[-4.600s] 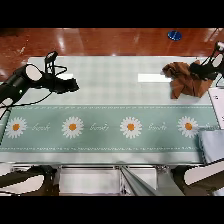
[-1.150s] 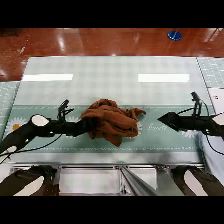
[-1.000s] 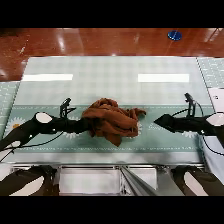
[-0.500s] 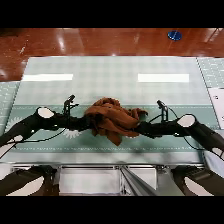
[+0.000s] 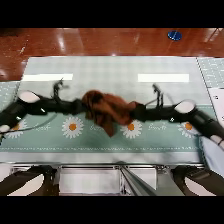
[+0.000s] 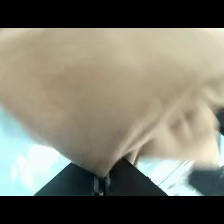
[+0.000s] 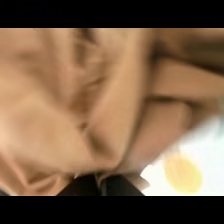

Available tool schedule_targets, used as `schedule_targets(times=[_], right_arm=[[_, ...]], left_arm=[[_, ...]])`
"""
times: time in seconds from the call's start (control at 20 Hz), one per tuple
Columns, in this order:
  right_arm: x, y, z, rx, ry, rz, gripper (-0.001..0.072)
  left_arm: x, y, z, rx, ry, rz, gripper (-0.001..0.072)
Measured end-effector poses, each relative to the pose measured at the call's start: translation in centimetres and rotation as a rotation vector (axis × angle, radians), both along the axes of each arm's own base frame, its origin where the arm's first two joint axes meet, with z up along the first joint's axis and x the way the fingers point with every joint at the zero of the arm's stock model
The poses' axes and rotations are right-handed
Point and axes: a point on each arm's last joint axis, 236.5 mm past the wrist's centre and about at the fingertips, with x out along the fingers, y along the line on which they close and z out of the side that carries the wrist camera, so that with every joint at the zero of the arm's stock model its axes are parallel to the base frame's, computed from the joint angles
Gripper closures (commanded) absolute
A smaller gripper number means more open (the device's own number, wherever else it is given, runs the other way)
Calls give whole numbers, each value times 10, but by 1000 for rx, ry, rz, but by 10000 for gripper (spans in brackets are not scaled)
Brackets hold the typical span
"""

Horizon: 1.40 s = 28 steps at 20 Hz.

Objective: Fold the shirts.

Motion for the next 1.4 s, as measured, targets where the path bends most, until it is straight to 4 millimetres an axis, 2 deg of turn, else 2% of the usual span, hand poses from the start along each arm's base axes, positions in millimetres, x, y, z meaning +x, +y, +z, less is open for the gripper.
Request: schedule_targets(times=[0.1, 0.15, 0.2, 0.3, 0.4, 0.45, 0.55, 0.6, 0.65, 0.75, 1.05, 1.25, 1.4], right_arm=[[32, -15, 63, -18, -145, 2, 684], [42, -22, 98, -28, -214, 16, 684], [51, -29, 138, -42, -292, 31, 684], [51, -41, 208, -96, -425, 81, 684], [43, -56, 275, -170, -561, 101, 684], [36, -64, 301, -214, -615, 100, 684], [15, -80, 352, -290, -727, 85, 684], [4, -86, 369, -320, -765, 76, 684], [-10, -92, 383, -346, -795, 72, 684], [-39, -100, 397, -388, -826, 72, 684], [-109, -131, 419, -497, -888, 1, 684], [-143, -153, 412, -556, -848, -64, 684], [-154, -166, 401, -580, -787, -107, 684]], left_arm=[[27, 14, 59, -27, -123, 30, 692], [40, 23, 95, -36, -202, 52, 692], [50, 33, 134, -39, -287, 76, 692], [60, 49, 211, -40, -456, 110, 692], [54, 64, 290, -24, -631, 126, 692], [45, 68, 321, -10, -704, 121, 692], [21, 74, 371, 28, -821, 104, 692], [8, 75, 390, 49, -871, 99, 691], [-4, 76, 403, 68, -901, 96, 692], [-29, 77, 416, 136, -946, 92, 692], [-96, 105, 430, 432, -1036, 222, 692], [-151, 130, 437, 572, -1093, 317, 691], [-169, 156, 434, 631, -1081, 401, 691]])
